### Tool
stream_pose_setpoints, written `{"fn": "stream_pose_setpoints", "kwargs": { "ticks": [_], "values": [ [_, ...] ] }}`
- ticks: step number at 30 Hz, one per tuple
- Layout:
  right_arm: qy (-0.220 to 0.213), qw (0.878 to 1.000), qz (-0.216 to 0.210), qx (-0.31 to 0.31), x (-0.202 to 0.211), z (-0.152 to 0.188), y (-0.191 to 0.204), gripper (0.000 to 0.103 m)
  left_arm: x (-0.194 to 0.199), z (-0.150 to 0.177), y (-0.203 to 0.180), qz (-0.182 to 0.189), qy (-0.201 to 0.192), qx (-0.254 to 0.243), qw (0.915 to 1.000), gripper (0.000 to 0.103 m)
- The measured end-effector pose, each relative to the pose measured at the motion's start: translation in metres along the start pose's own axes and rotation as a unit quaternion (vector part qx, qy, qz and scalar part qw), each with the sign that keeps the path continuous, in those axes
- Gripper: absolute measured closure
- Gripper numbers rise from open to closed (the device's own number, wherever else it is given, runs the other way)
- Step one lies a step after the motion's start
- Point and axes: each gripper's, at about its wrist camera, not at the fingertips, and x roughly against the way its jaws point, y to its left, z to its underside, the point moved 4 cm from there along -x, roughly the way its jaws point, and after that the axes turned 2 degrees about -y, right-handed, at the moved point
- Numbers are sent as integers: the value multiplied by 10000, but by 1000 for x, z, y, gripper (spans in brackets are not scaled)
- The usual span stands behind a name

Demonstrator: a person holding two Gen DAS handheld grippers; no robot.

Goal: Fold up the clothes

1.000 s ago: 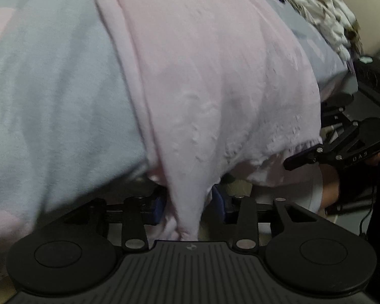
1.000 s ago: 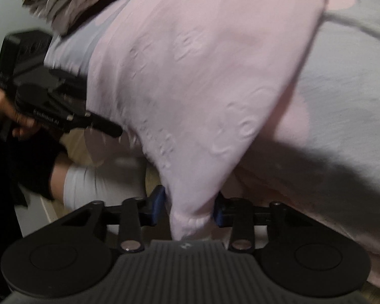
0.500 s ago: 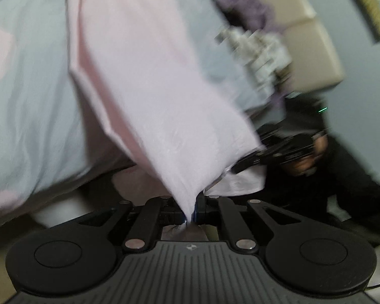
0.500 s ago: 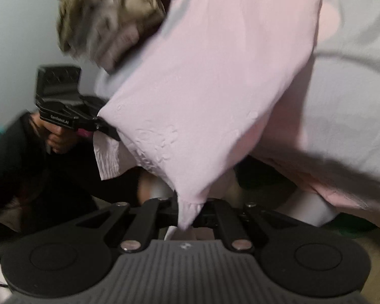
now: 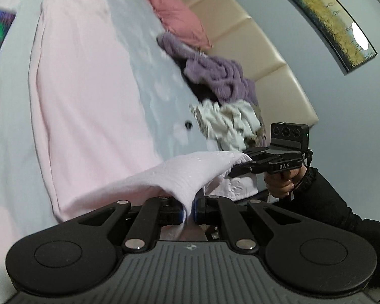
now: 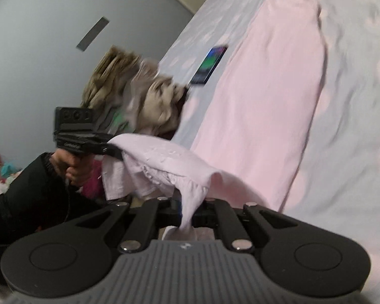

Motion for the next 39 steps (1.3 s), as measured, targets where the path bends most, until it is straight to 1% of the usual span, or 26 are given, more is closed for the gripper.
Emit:
{"fn": "stream_pose_setpoints", "kwargs": {
  "ticks": [4, 8, 11, 15, 18, 19, 20, 21, 22, 23, 24, 25, 26, 27, 28, 31, 32, 34, 36, 37, 38, 39],
  "values": [
    [-73, 9999, 126, -40, -2, -36, -11, 96, -1, -28, 8, -201, 116, -69, 9997, 98],
    [-146, 9995, 252, -81, -3, -72, -22, 96, -5, -47, 31, -327, 39, 137, 9994, 98],
    [-173, 9991, 350, -168, -8, -96, -33, 96, -12, -57, 58, -572, 10, 350, 9977, 98],
    [-141, 9972, 580, -455, -26, -104, -58, 96, -22, -60, 90, -994, -24, 696, 9926, 95],
    [-254, 9940, 820, -684, -40, -102, -76, 95, -18, -62, 104, -1274, -221, 882, 9877, 87],
    [-349, 9926, 913, -725, -43, -102, -80, 94, -17, -64, 108, -1368, -301, 939, 9857, 82],
    [-473, 9909, 1010, -753, -44, -103, -83, 90, -15, -65, 112, -1462, -380, 997, 9835, 77],
    [-619, 9887, 1082, -831, -44, -104, -87, 87, -13, -66, 116, -1556, -460, 1054, 9811, 76],
    [-777, 9860, 1139, -935, -41, -105, -90, 82, -9, -67, 119, -1609, -584, 1110, 9790, 76],
    [-903, 9844, 1163, -965, -38, -107, -90, 71, -4, -69, 120, -1623, -750, 1163, 9770, 76],
    [-1012, 9833, 1169, -956, -35, -110, -87, 64, 2, -71, 121, -1637, -916, 1217, 9747, 76],
    [-1121, 9822, 1176, -947, -31, -112, -85, 53, 5, -73, 120, -1644, -1030, 1224, 9733, 76],
    [-1229, 9809, 1182, -938, -27, -115, -83, 46, 6, -74, 118, -1643, -1095, 1187, 9731, 76],
    [-1338, 9795, 1187, -929, -24, -117, -81, 46, 6, -75, 116, -1672, -1108, 1130, 9731, 76],
    [-1446, 9780, 1193, -920, -20, -120, -78, 46, 5, -75, 113, -1729, -1070, 1055, 9734, 76],
    [-1481, 9738, 1546, -767, -8, -123, -76, 46, -1, -71, 103, -1964, -812, 706, 9746, 76],
    [-1430, 9732, 1618, -790, 0, -122, -79, 45, -2, -69, 99, -2035, -728, 569, 9747, 76],
    [-1261, 9743, 1730, -698, -2, -104, -78, 45, -4, -61, 92, -2129, -557, 359, 9748, 76],
    [-1084, 9753, 1836, -571, -7, -84, -75, 44, -9, -48, 85, -2155, -314, 221, 9757, 71],
    [-996, 9756, 1888, -508, -10, -74, -74, 44, -12, -39, 82, -2147, -146, 106, 9765, 62],
    [-907, 9758, 1940, -444, -12, -64, -72, 44, -15, -30, 80, -2138, 23, -10, 9769, 58],
    [-818, 9758, 1992, -381, -15, -53, -71, 44, -18, -22, 77, -2128, 191, -125, 9768, 58]
  ]
}}
